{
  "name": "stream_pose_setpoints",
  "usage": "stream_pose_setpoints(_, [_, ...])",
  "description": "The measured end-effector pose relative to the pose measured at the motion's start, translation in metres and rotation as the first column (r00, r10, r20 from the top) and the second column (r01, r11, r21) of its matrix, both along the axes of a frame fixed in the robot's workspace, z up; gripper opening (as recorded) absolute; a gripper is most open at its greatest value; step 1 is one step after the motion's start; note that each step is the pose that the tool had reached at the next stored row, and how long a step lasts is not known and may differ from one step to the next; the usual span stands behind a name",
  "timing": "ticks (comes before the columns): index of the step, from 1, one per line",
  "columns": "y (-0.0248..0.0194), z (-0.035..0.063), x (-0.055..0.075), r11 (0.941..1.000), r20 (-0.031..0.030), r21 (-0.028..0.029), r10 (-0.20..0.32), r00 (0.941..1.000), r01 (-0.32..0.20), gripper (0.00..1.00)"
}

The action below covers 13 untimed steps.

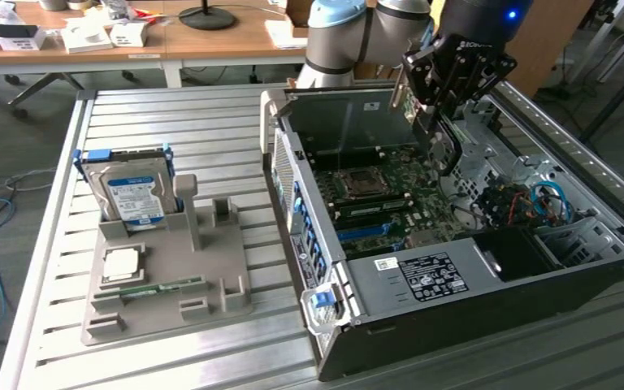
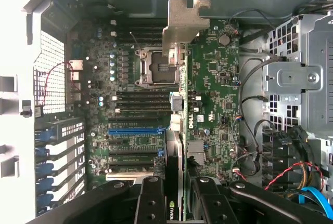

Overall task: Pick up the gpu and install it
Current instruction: 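Insert the gpu into the slot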

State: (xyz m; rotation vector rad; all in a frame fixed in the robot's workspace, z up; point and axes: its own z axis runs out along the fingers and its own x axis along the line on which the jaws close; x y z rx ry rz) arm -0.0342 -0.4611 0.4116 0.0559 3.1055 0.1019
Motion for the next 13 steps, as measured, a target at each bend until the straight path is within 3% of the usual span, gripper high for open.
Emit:
stream_pose_setpoints(9, [0.0,0.0,0.0,1.0,0.0,0.0,0.0,1.0,0.0,0.26])
stream_pose_setpoints(13, [0.0,-0.0001,0.0,0.9992,0.0,0.0,0.039,0.9992,-0.039,0.26])
